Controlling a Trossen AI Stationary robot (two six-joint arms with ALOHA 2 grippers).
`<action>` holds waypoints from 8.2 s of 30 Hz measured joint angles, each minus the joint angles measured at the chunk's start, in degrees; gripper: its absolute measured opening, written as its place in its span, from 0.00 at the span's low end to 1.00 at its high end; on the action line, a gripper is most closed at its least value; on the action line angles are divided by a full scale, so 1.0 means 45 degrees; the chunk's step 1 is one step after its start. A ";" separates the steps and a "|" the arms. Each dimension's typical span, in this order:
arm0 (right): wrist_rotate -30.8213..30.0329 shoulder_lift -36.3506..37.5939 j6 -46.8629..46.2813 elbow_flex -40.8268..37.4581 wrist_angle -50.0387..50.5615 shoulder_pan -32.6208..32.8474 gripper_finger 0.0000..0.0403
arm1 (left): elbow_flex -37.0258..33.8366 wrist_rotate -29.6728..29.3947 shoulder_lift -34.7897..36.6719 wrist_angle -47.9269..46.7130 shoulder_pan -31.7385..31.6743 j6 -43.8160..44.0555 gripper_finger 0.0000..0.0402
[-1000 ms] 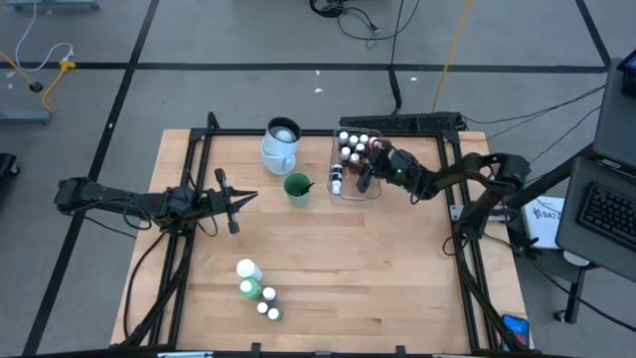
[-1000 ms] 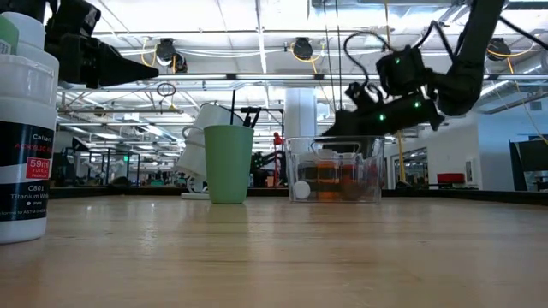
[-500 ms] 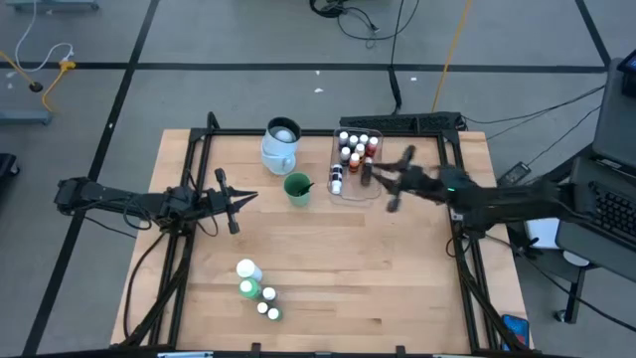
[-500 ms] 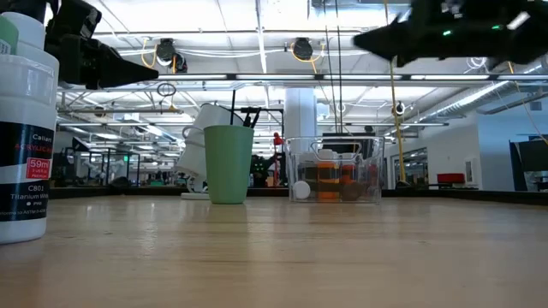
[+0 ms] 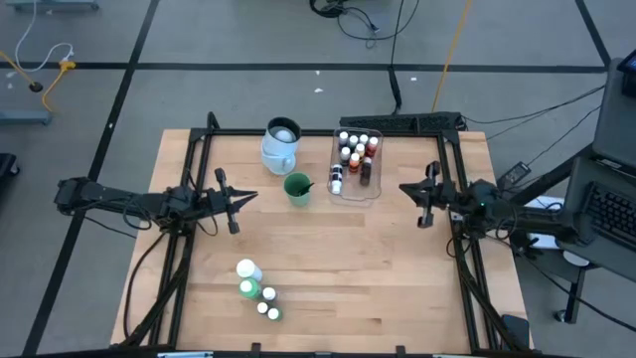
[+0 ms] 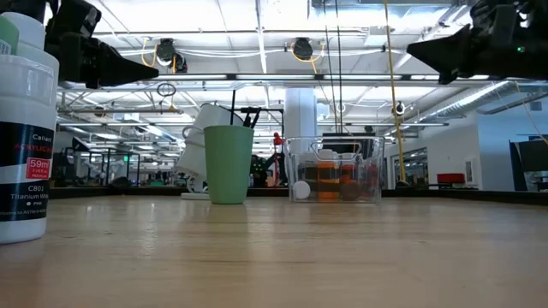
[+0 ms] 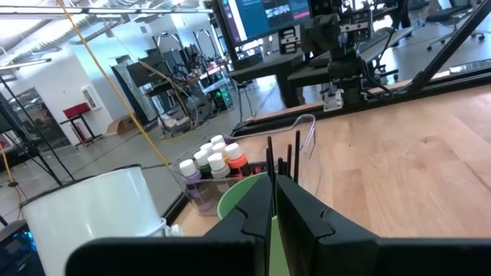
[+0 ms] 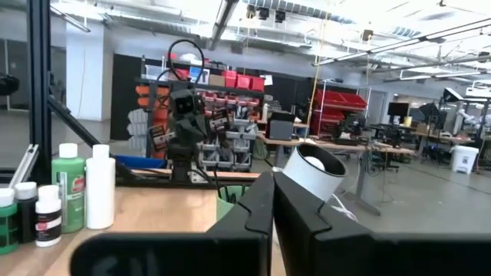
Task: Pick & Place Paint Supplies
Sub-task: Put the green paint bottle into the transparent bin
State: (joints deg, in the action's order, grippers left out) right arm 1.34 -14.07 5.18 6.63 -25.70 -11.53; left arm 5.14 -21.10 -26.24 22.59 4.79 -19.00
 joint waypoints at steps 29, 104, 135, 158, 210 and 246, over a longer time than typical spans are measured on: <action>-0.0908 0.0133 -0.1001 -0.1277 0.1334 -0.0024 0.00 | 0.0001 0.0005 0.0000 0.0031 -0.0002 -0.0087 0.06; 0.0049 -0.0440 0.2003 -0.1297 -0.0148 0.0753 0.00 | 1.9675 0.2923 -1.6197 -1.7695 0.7067 1.1369 0.07; 0.0058 -0.0751 0.0084 -0.1292 0.0537 0.0753 0.00 | 1.9650 0.4356 -1.8909 -1.7087 0.7660 1.0668 0.73; 0.0053 -0.0751 0.0036 -0.1292 0.0599 0.0753 0.00 | 1.8984 0.4129 -1.8923 -1.7344 0.7526 0.9956 0.73; 0.0078 -0.0746 0.2226 -0.1294 0.0537 0.0754 0.00 | 2.6231 0.4966 -2.1437 -1.5489 -0.5069 0.3921 0.25; 0.0082 -0.0882 0.2012 -0.1296 0.0380 0.0754 0.00 | 2.6259 0.2856 -2.4147 -1.5969 -0.4636 0.2691 0.25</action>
State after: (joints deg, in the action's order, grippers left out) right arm 1.71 -18.04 14.24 0.80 -23.99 -8.14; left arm 123.30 -8.25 -134.90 -49.27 -16.08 -6.90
